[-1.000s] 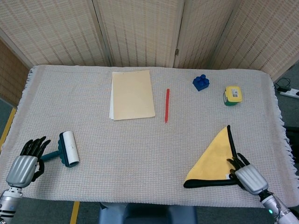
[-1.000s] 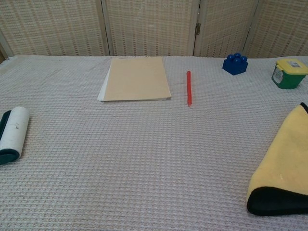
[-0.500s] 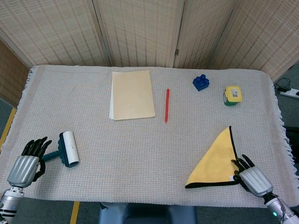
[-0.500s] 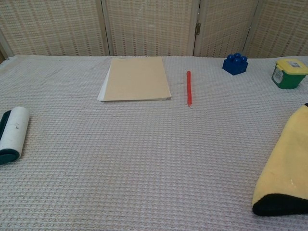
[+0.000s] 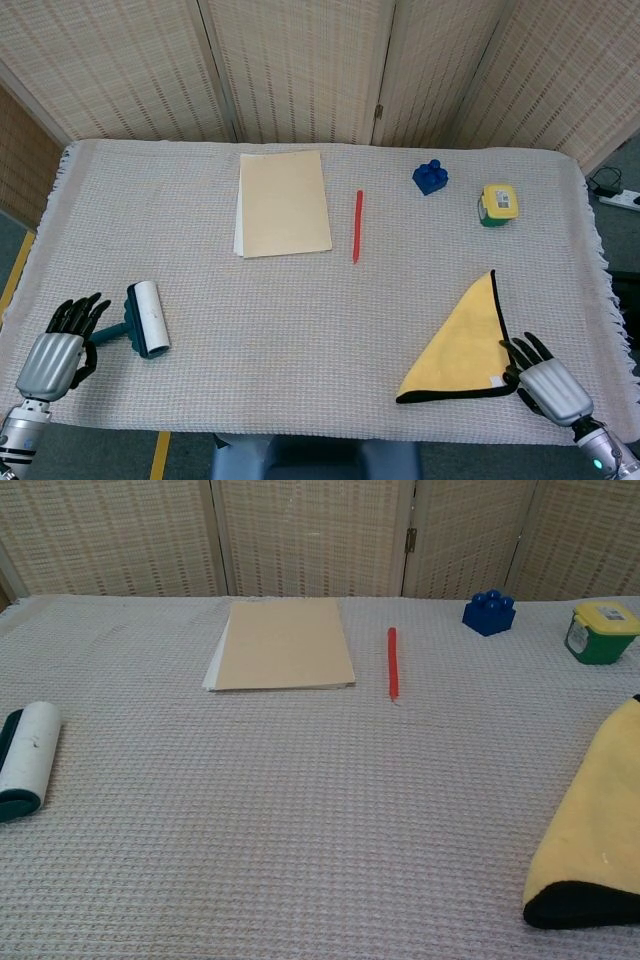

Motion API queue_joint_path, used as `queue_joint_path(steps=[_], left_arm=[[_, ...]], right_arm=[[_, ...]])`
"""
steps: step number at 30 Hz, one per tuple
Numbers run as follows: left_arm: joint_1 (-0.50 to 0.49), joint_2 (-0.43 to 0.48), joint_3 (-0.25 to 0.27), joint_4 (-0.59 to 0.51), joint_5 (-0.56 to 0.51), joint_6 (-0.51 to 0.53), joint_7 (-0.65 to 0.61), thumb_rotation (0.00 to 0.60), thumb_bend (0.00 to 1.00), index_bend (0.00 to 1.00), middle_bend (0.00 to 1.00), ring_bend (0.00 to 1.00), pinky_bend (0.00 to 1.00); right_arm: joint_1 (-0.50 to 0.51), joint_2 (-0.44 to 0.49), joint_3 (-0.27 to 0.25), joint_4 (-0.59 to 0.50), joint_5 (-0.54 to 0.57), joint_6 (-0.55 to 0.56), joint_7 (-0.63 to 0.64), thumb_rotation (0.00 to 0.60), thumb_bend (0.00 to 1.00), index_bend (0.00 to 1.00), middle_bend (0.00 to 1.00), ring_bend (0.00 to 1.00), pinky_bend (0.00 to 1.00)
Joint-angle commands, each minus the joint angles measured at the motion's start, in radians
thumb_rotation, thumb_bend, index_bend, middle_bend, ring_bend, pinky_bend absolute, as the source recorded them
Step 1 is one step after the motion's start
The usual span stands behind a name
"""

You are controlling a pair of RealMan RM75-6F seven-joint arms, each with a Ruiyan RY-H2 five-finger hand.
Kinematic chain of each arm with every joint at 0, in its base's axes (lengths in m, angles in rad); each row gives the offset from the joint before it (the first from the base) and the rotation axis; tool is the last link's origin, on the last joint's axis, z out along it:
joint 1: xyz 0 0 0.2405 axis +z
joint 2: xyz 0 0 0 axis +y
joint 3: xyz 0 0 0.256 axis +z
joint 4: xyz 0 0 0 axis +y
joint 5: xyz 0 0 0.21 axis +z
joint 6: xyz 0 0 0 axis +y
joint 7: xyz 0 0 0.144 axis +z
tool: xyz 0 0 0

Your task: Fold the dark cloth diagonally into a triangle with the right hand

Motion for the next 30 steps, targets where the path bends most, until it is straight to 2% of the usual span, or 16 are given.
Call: queue_joint_path(steps=[1, 6, 15, 20, 27, 29, 30], left_arm=[[0.0, 0.0, 0.001, -0.001, 0.001, 0.0, 0.001, 0.6, 0.9, 0.0, 0.06, 0.0, 0.0], [0.001, 0.001, -0.001, -0.001, 0.0, 0.003, 0.001, 0.6, 0.9, 0.0, 0.06, 0.0, 0.0], [0.0, 0.002, 0.0, -0.001, -0.001, 0.0, -0.002, 0.6, 0.9, 0.0, 0.06, 0.0, 0.0], [0.0, 0.002, 0.001, -0.002, 0.0, 0.001, -0.001, 0.6, 0.9, 0.0, 0.06, 0.0, 0.0], [-0.001, 0.002, 0.001, -0.001, -0.002, 0.0, -0.001, 0.6, 0.9, 0.0, 0.06, 0.0, 0.0], [-0.001, 0.001, 0.001, -0.001, -0.002, -0.003, 0.0, 0.6, 0.9, 0.0, 0.06, 0.0, 0.0], [-0.002, 0.001, 0.001, -0.001, -0.001, -0.003, 0.001, 0.6, 0.9, 0.0, 0.06, 0.0, 0.0]], right_arm=[[0.001, 0.0, 0.001, 0.0, -0.004, -0.003, 0.003, 0.6, 0.49, 0.48, 0.11, 0.09, 0.0], [0.003, 0.005, 0.004, -0.001, -0.012, -0.001, 0.015, 0.6, 0.49, 0.48, 0.11, 0.08, 0.0], [-0.02, -0.008, 0.025, 0.023, -0.024, 0.072, 0.056, 0.6, 0.49, 0.48, 0.12, 0.08, 0.0], [-0.019, -0.024, 0.021, 0.049, -0.031, 0.061, 0.068, 0.6, 0.49, 0.48, 0.12, 0.09, 0.0], [-0.028, -0.017, 0.047, 0.031, -0.021, 0.106, 0.115, 0.6, 0.49, 0.48, 0.12, 0.09, 0.0], [-0.032, -0.009, 0.059, 0.007, -0.011, 0.127, 0.148, 0.6, 0.49, 0.45, 0.11, 0.08, 0.0], [-0.035, -0.004, 0.067, -0.009, -0.003, 0.135, 0.16, 0.6, 0.49, 0.4, 0.1, 0.08, 0.0]])
